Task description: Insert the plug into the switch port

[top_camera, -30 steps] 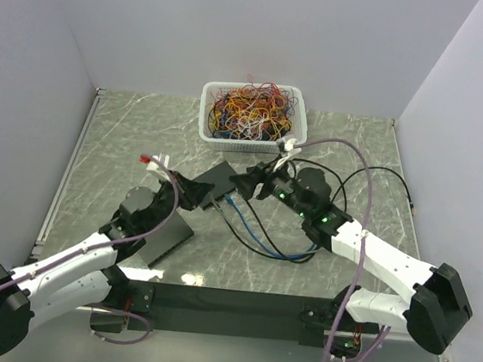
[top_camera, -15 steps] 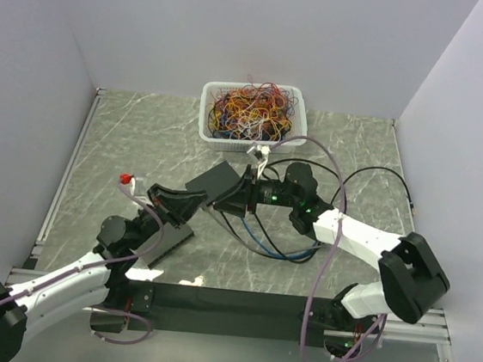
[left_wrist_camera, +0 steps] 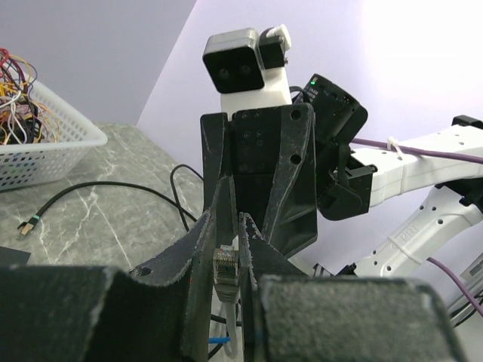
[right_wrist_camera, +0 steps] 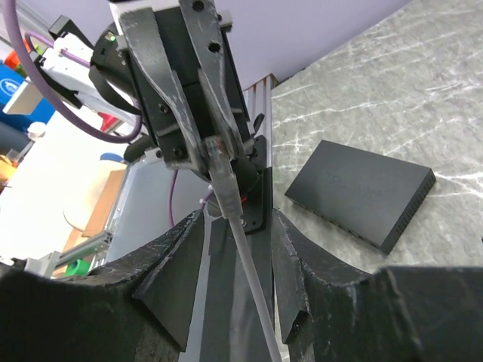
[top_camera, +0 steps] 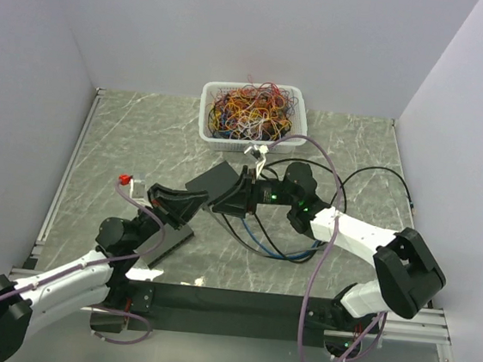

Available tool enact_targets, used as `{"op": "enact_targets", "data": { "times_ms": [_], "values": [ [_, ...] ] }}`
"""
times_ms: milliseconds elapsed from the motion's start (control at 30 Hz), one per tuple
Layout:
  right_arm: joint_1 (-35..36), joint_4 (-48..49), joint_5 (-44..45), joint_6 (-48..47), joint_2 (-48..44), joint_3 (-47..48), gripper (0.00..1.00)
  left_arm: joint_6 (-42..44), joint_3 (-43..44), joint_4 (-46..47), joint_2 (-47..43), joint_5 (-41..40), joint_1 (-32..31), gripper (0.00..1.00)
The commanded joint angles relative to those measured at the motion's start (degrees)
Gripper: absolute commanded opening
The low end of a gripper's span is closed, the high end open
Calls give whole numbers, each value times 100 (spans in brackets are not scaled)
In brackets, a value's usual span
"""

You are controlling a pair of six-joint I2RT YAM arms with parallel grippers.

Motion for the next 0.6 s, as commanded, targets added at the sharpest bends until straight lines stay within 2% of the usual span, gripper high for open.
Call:
{"op": "enact_targets", "data": {
  "times_ms": [0,400,567],
  "values": [
    [53,368,-122,104,64,261,48,-95,32,553,113,185,6,1],
    [273,-9,-60,-177,161,446,48,-210,76,756,368,273,6,1],
    [299,-97,-34,-239,152,455,44,-219,76,756,360,264,6,1]
  ]
}}
